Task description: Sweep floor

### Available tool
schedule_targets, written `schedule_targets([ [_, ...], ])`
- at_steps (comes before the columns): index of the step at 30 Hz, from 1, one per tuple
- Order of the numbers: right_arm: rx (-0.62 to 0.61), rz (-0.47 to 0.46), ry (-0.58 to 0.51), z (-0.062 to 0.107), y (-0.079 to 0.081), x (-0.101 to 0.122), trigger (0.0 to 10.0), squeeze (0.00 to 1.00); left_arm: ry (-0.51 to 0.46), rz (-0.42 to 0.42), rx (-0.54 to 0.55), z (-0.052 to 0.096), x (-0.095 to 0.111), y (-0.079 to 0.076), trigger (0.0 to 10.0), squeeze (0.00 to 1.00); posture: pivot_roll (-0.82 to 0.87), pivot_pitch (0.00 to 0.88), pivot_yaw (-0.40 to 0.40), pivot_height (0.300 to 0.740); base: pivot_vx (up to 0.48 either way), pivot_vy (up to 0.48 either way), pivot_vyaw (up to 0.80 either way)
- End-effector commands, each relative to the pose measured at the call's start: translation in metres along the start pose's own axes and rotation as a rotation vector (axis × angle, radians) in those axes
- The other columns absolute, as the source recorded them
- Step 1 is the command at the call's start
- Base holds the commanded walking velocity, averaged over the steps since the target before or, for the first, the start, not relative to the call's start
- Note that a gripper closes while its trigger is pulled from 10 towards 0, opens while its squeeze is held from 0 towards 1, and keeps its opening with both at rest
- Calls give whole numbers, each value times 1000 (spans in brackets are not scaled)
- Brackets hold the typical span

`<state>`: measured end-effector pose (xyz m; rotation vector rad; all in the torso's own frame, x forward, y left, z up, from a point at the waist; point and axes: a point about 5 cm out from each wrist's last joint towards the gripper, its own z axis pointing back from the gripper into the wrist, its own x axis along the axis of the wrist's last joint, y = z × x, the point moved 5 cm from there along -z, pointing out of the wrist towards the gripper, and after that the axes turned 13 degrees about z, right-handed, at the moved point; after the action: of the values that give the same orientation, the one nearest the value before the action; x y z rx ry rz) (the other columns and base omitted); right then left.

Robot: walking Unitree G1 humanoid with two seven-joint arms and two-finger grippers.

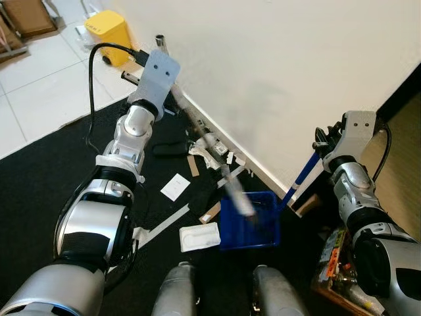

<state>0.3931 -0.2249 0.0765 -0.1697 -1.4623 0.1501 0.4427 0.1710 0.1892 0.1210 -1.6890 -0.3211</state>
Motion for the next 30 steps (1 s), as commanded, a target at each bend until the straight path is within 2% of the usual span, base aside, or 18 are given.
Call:
schedule_targets([
  [1,-12,3,-13,1,-4,1,10000,0,-27,-34,31,1,8,18,10000,0,11,0,9,740,0,0,0],
  [6,-3,-2,-11,0,0,2,10000,0,-13,-47,55,7,1,30,10000,0,19,0,4,740,0,0,0],
  [11,2,-3,-11,-1,2,2,10000,0,-2,-55,65,10,-3,36,10000,0,23,0,1,740,0,0,0],
  [17,6,-6,-11,0,4,1,10000,0,10,-84,100,18,-8,56,10000,0,25,2,-1,740,0,0,0],
  [20,3,-5,-12,1,5,0,10000,0,34,-93,90,22,-16,57,10000,0,22,30,-3,740,0,0,0],
  [22,2,-2,-9,3,6,-3,10000,0,52,-94,55,24,-25,46,10000,0,19,45,-4,740,0,0,0],
  [23,2,-2,-9,3,6,-3,10000,0,52,-94,55,24,-25,46,10000,0,19,45,-4,740,0,0,0],
  [24,3,-1,-6,4,7,-5,10000,0,64,-85,36,25,-31,38,10000,0,17,54,-5,740,0,0,0],
  [26,2,5,5,6,9,-10,10000,0,92,-64,-37,27,-45,8,10000,0,10,75,-7,740,0,0,0],
  [27,2,5,5,6,9,-10,10000,0,92,-64,-37,27,-45,8,10000,0,10,75,-7,740,0,0,0],
  [28,2,16,17,10,11,-15,10000,0,117,-18,-107,31,-60,-32,10000,0,-4,106,-11,740,0,0,0],
  [29,2,16,17,10,11,-15,10000,0,117,-18,-107,31,-60,-32,10000,0,-4,106,-11,740,0,0,0],
  [30,7,19,19,11,14,-17,10000,0,132,12,-140,34,-66,-54,10000,0,-12,119,-13,740,0,0,0],
])
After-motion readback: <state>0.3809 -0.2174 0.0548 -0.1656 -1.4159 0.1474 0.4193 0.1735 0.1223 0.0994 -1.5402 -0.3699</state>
